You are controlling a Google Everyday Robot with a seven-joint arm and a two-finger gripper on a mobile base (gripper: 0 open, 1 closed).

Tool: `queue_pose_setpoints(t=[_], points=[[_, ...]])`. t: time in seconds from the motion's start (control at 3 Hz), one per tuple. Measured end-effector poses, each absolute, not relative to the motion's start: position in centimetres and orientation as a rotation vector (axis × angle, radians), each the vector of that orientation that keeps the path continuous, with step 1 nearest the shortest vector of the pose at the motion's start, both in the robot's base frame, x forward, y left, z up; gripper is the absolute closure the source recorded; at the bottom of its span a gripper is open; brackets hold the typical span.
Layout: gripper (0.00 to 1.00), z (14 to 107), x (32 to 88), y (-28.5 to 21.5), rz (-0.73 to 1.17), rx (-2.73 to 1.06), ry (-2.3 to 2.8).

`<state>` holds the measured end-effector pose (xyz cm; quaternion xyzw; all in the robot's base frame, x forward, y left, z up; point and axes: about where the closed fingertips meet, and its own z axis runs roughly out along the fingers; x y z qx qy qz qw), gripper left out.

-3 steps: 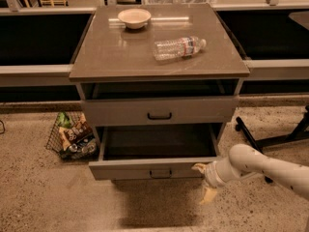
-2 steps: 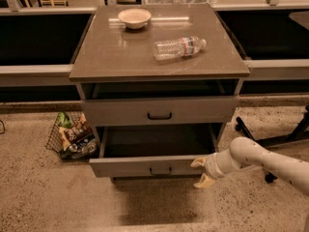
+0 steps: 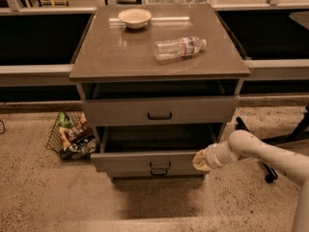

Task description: Close middle drawer

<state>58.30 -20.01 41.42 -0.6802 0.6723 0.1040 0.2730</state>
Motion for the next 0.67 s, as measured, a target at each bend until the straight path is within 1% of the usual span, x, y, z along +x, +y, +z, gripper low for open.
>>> queue_pose_setpoints(t=[0.33,0.67], points=[[0.39,40.64,60.14,-20.88,0.279,-1.801,1.840],[0.16,40.64,59.97,-20.88,0.279,-1.800,1.840]])
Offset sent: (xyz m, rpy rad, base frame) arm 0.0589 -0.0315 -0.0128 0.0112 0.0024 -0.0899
